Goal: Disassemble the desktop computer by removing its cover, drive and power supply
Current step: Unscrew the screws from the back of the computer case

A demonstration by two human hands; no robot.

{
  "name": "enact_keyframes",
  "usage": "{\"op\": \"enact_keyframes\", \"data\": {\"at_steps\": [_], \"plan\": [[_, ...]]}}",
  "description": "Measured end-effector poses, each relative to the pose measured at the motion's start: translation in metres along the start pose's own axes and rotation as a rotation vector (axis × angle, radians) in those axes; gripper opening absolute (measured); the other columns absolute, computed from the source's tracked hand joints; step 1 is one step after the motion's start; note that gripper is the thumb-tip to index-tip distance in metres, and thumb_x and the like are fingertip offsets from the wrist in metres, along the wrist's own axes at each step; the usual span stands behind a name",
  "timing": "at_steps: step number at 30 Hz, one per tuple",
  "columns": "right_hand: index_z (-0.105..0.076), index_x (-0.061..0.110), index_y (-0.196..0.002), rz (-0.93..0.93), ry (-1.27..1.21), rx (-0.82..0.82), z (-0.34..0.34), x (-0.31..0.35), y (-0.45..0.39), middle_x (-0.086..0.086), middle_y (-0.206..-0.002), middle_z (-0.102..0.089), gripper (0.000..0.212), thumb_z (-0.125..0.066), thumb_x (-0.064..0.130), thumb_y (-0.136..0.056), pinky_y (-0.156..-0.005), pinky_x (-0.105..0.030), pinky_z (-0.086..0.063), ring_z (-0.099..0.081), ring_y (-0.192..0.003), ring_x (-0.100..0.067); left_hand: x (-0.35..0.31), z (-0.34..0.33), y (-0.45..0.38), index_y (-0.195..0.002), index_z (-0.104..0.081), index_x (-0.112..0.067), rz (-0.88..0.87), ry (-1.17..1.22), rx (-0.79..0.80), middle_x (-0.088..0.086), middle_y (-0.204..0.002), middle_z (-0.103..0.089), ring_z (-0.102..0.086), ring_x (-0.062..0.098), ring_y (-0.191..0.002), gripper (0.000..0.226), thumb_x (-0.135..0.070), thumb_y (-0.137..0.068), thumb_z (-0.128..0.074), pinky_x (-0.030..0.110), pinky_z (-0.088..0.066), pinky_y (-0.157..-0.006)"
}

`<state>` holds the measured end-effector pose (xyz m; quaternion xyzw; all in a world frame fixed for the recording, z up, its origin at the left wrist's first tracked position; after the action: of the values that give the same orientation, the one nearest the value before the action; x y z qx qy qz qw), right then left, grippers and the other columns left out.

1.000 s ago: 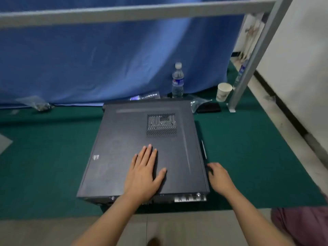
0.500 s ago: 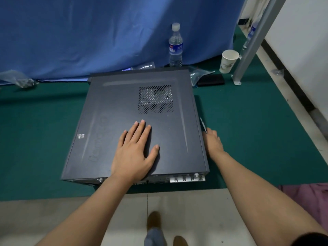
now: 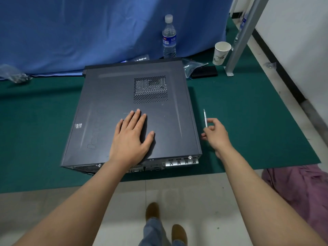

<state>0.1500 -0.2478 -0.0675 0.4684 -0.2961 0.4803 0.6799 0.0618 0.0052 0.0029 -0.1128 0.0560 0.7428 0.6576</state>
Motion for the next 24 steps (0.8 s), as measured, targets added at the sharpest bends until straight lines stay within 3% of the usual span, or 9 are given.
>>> {"op": "enact_keyframes", "data": {"at_steps": [3,6,9,13,15,18,24], "plan": [[-0.059,0.02,-0.097,0.037,-0.187,0.003,0.015,0.009,0.034,0.004,-0.07,-0.05,0.014,-0.046,0.013,-0.095,-0.052,-0.02,-0.038,-0.043,-0.053,-0.007,-0.001,0.0,0.003,-0.15,-0.026,-0.023,0.018,-0.024,-0.011,-0.004,-0.159,-0.015,-0.006,0.012,-0.147,0.063,-0.054,-0.095,-0.027,0.035,-0.003,-0.119],[-0.057,0.019,-0.085,0.055,-0.307,0.063,0.023,0.015,0.073,0.008,-0.057,-0.05,0.013,-0.049,0.018,-0.095,-0.043,-0.015,-0.032,-0.037,-0.044,-0.004,-0.015,-0.006,0.008,-0.151,-0.022,-0.022,0.059,-0.035,-0.003,0.0,-0.16,-0.011,-0.002,0.013,-0.147,0.065,-0.054,-0.095,-0.028,0.035,0.0,-0.118],[-0.055,0.014,-0.093,0.037,-0.454,0.215,0.02,0.015,0.111,0.003,-0.054,-0.054,0.01,-0.047,0.01,-0.096,-0.042,-0.017,-0.036,-0.041,-0.041,-0.007,-0.044,-0.019,0.015,-0.153,-0.011,-0.025,0.003,-0.073,0.039,-0.001,-0.161,-0.001,0.005,0.012,-0.147,0.075,-0.064,-0.089,-0.012,0.035,0.005,-0.118],[-0.053,0.018,-0.109,0.015,-0.539,0.361,0.011,0.0,0.148,-0.003,-0.071,-0.066,0.025,-0.039,0.001,-0.097,-0.047,-0.022,-0.044,-0.047,-0.046,-0.011,-0.051,-0.022,0.015,-0.152,-0.011,-0.028,-0.008,-0.137,0.024,0.001,-0.161,-0.004,0.002,0.014,-0.147,0.077,-0.067,-0.086,-0.006,0.038,-0.001,-0.118],[-0.052,0.017,-0.106,-0.004,-0.51,0.379,0.004,-0.009,0.156,-0.002,-0.074,-0.065,0.023,-0.038,0.001,-0.097,-0.045,-0.021,-0.04,-0.043,-0.045,-0.01,-0.05,-0.022,0.015,-0.152,-0.014,-0.027,-0.005,-0.162,0.005,0.001,-0.161,-0.008,-0.002,0.016,-0.147,0.076,-0.067,-0.088,-0.008,0.039,-0.004,-0.118],[-0.054,0.018,-0.101,-0.029,-0.441,0.361,-0.008,-0.015,0.161,0.001,-0.059,-0.054,0.01,-0.045,0.015,-0.098,-0.041,-0.017,-0.03,-0.035,-0.041,-0.005,-0.051,-0.023,0.015,-0.151,-0.018,-0.027,-0.006,-0.182,-0.012,0.002,-0.16,-0.012,-0.006,0.017,-0.147,0.074,-0.065,-0.088,-0.009,0.039,-0.006,-0.117],[-0.058,0.042,-0.11,-0.04,-0.425,0.324,-0.025,-0.01,0.168,0.008,-0.052,-0.046,0.032,-0.042,0.017,-0.1,-0.042,-0.014,-0.033,-0.039,-0.046,0.0,-0.051,-0.022,0.014,-0.151,-0.02,-0.026,-0.003,-0.191,-0.016,0.002,-0.16,-0.014,-0.009,0.018,-0.147,0.074,-0.064,-0.088,-0.009,0.04,-0.009,-0.118]]}}
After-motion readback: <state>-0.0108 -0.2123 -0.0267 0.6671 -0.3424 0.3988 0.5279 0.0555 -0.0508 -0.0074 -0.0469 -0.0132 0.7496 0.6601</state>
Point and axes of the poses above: each hand's wrist, its own y-axis away from the middle knuckle, its own z-axis out of the back of the hand, x = y × z, the point moved 6 cm from there along -y, towards the middle knuckle
